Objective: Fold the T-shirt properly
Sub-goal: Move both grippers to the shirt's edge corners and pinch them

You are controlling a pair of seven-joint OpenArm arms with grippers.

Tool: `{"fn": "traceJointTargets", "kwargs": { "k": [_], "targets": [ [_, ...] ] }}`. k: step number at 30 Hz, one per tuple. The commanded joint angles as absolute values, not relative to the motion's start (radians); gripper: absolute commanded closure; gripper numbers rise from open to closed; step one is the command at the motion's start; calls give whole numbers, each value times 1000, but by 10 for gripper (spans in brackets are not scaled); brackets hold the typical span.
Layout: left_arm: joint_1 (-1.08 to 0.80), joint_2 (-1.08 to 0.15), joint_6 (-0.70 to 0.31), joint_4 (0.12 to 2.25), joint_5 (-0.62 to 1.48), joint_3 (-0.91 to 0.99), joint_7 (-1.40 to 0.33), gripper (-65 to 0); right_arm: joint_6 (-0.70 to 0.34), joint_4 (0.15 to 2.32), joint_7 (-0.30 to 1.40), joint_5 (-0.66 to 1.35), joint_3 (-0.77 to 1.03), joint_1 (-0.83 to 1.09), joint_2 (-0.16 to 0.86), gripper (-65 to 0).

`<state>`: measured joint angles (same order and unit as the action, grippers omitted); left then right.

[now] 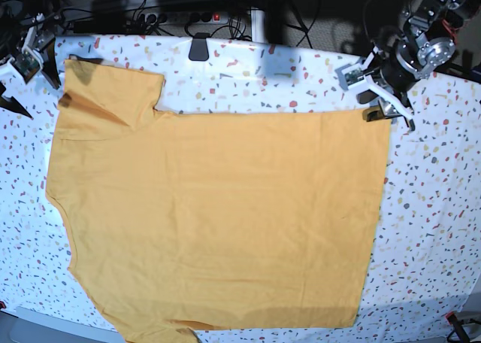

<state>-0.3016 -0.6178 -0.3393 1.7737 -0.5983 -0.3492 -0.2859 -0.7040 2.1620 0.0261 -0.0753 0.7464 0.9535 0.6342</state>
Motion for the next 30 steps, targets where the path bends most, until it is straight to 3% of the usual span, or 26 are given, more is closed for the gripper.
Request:
{"fn": "traceJointTargets", "kwargs": {
  "k": [1,15,17,20,26,30],
  "targets": [
    [-296,-632,-324,1771,-602,-345,-256,-256,-698,2176,6,-67,758,958,646,-383],
    [-210,-629,-261,1565,-601,-344,-224,-240,-698,2176,-26,-67,758,958,646,-383],
    [-213,-629,-261,1565,-602,-344,-200,-180,-698,2176,-23,-55,758,958,645,-383],
    [-213,-629,-261,1565,-601,-344,-181,-9,-698,2176,-17,-42,756,958,646,-383],
    [-213,-629,-261,1566,-602,-344,-181,0,-698,2162,49,-66,638,953,661,-383],
    [-213,-629,-261,1576,-602,-344,-181,0,-698,2090,102,-248,456,887,665,-383]
  ]
}}
